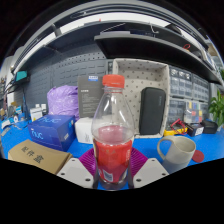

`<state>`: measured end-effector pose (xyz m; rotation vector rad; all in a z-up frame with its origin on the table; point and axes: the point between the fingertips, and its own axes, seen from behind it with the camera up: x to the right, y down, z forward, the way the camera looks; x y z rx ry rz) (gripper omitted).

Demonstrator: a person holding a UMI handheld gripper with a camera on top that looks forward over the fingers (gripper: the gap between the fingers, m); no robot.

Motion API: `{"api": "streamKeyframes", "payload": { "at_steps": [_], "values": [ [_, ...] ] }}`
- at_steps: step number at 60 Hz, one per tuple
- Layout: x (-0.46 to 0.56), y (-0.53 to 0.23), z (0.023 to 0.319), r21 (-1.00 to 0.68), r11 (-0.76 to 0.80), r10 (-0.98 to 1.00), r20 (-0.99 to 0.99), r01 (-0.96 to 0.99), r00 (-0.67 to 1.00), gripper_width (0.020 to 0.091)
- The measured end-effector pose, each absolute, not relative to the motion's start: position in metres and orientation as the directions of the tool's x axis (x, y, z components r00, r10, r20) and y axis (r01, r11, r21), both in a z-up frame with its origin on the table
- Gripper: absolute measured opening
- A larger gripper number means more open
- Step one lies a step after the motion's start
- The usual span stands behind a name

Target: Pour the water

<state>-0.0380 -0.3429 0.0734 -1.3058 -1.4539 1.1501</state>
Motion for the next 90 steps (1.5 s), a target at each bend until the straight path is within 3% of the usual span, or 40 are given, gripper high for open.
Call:
{"api": "streamKeyframes", "payload": {
  "at_steps": [11,24,33,41,55,70,82,90],
  "values": [
    [-0.041,-0.339,0.074,-0.963,-0.074,0.99,-0.103,0.261,-0.098,0.0401],
    [-0.037,-0.333,0.083,-0.818,-0.439,0.877,-0.48,0.372,-0.018,0.04],
    [-0.04,-0.328,0.11,-0.577,-0.737,0.635,-0.77,0.352,0.069,0.04],
    [-0.044,-0.325,0.13,-0.284,-0.901,0.34,-0.932,0.328,0.125,0.0399],
    [-0.043,-0.331,0.144,0.119,-0.942,-0.041,-0.969,0.314,0.243,0.0399],
    [-0.042,-0.328,0.154,0.382,-0.884,-0.295,-0.903,0.268,0.313,0.0399],
    [-0.037,-0.319,0.154,0.336,-0.894,-0.235,-0.915,0.298,0.327,0.0403],
    [-0.032,-0.307,0.16,0.1,-0.925,0.003,-0.963,0.365,0.27,0.0399]
  ]
}}
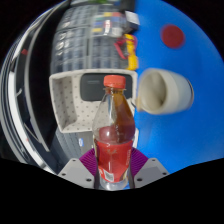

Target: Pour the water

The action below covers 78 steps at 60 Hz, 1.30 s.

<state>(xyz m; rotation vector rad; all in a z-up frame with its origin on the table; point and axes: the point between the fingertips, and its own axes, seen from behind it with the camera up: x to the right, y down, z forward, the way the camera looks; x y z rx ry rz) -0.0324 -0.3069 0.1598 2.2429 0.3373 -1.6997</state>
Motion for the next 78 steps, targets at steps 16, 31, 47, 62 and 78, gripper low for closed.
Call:
{"api": "streamKeyframes", "payload": {
  "at_steps": [16,31,47,62,78],
  "values": [
    [-0.057,-0.217,0.222,-0.581,-0.733,0.632,-0.774,0.354,0.041,0.0402],
    [-0.075,-0.112,0.232,-0.912,-0.311,0.948,-0.316,0.267,0.025,0.041],
    [-0.083,-0.02,0.168,-0.96,-0.095,0.993,-0.074,0.263,0.088,0.041],
    [-0.079,0.004,0.085,-0.942,-0.05,0.996,-0.022,0.331,0.089,0.041],
    [-0.074,-0.001,0.077,-0.956,-0.007,0.998,0.011,0.292,0.061,0.0439]
  ]
}}
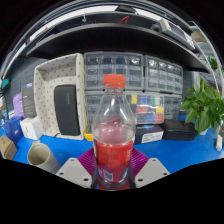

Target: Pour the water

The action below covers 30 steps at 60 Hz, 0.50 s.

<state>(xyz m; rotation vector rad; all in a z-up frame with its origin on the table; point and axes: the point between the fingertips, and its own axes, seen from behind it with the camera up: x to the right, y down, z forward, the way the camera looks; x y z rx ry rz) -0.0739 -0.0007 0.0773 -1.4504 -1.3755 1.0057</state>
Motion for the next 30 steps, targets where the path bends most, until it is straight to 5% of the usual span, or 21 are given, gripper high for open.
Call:
{"api": "streamKeyframes", "payload": {
  "at_steps": [11,15,19,30],
  "values": [
    [-0.067,0.001,0.072,-0.943,-0.037,0.995,-0.005,0.331,0.096,0.0533],
    [-0.062,0.003,0.065,-0.928,-0.045,0.994,-0.003,0.37,0.113,0.0696],
    [-0.054,-0.001,0.062,-0.923,-0.043,0.993,0.004,0.382,0.121,0.0765],
    [-0.011,-0.014,0.05,-0.904,-0.07,0.991,-0.015,0.421,0.133,0.0792]
  ]
}}
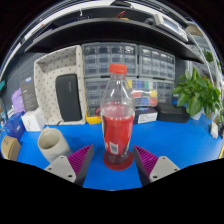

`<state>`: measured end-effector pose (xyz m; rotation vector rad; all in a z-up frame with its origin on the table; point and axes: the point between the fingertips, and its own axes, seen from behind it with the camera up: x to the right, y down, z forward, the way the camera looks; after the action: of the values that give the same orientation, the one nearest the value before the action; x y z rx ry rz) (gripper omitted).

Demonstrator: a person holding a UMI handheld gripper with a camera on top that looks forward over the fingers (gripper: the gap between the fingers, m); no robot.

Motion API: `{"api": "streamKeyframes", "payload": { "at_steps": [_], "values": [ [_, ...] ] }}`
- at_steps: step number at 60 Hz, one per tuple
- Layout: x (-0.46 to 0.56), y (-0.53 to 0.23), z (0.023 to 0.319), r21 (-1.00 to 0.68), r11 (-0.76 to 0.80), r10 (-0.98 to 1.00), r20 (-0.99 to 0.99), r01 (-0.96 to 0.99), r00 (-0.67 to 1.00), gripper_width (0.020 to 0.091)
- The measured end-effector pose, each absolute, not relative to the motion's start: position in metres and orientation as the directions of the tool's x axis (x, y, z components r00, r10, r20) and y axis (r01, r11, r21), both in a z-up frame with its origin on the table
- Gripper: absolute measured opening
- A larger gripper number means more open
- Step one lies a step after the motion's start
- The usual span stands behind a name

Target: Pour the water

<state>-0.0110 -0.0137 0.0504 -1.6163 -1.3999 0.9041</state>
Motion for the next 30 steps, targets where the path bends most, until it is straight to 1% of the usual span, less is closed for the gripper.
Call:
{"api": "streamKeyframes", "payload": {
  "at_steps": [11,18,30],
  "values": [
    [0.045,-0.026,0.058,-0.881,-0.073,0.988,0.002,0.468,0.157,0.0788],
    [0.069,-0.044,0.084,-0.886,-0.058,0.99,0.01,0.46,0.144,0.0787],
    [0.089,-0.089,0.138,-0.913,-0.049,0.997,-0.022,0.404,0.07,0.0787]
  ]
}}
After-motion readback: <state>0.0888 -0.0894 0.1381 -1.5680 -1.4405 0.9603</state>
